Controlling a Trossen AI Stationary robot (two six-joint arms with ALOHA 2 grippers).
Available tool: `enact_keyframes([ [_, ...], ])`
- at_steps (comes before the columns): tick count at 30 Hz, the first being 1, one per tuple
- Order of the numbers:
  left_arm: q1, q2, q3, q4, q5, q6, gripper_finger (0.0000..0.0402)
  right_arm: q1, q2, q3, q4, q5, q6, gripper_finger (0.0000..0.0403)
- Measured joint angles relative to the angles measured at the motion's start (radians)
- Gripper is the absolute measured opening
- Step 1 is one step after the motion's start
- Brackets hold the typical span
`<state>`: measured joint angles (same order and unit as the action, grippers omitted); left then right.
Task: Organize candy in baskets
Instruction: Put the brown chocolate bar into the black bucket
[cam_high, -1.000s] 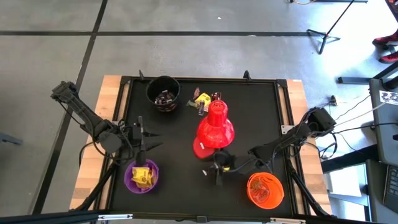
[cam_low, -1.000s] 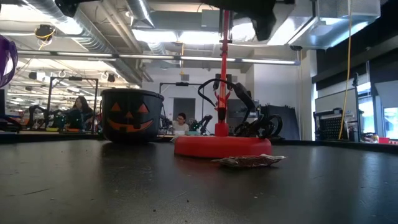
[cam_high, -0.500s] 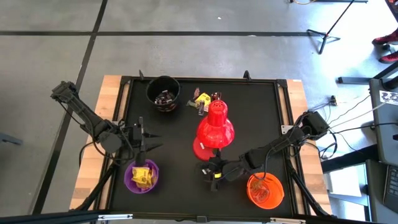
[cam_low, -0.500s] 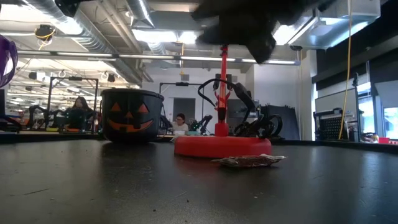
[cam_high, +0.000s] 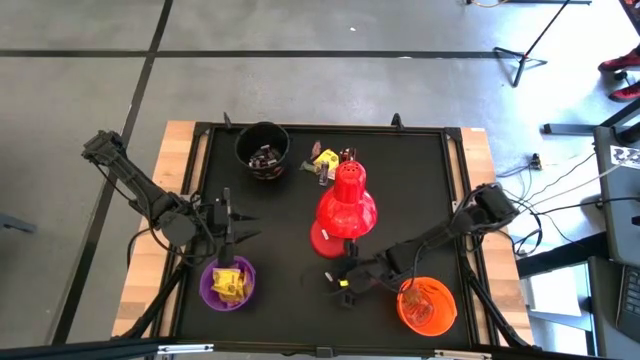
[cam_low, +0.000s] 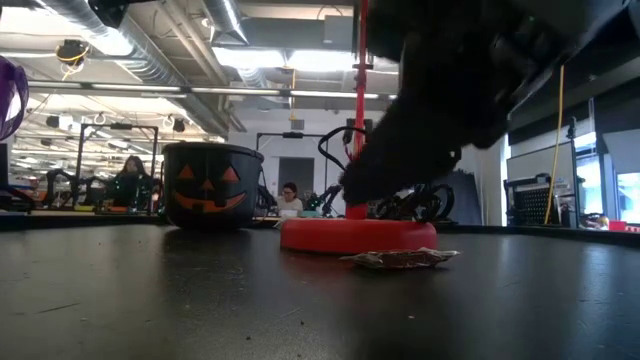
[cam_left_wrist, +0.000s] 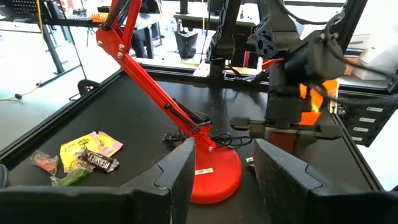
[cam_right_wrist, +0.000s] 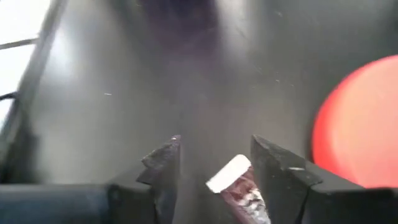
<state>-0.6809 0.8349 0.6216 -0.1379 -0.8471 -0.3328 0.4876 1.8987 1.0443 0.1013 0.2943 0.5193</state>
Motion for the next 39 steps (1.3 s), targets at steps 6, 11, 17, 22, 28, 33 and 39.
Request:
enact_keyframes([
  [6, 0.000, 0.001, 0.000, 0.000, 0.000, -0.001, 0.0152, -0.021, 0.001, 0.000, -0.112, -0.005, 0.015, 0.0246],
  [11, 0.000, 0.001, 0.000, -0.001, 0.000, -0.001, 0.0152, -0.025, 0.005, 0.000, -0.185, -0.038, 0.034, 0.0269],
  [17, 0.000, 0.001, 0.000, -0.002, 0.000, -0.001, 0.0152, -0.024, 0.006, -0.001, -0.218, -0.051, 0.053, 0.0265],
  [22, 0.000, 0.001, 0.000, -0.003, 0.000, -0.005, 0.0152, -0.024, 0.006, 0.000, -0.232, -0.051, 0.055, 0.0234],
  [28, 0.000, 0.001, 0.000, -0.003, 0.000, -0.005, 0.0152, -0.024, 0.006, 0.000, -0.240, -0.051, 0.056, 0.0146],
  [33, 0.000, 0.001, 0.000, -0.003, 0.000, -0.005, 0.0152, -0.024, 0.004, 0.000, -0.220, -0.051, 0.054, 0.0069],
  [39, 0.000, 0.001, 0.000, -0.003, 0.000, -0.005, 0.0152, -0.024, 0.005, -0.001, -0.153, -0.059, 0.052, 0.0011],
])
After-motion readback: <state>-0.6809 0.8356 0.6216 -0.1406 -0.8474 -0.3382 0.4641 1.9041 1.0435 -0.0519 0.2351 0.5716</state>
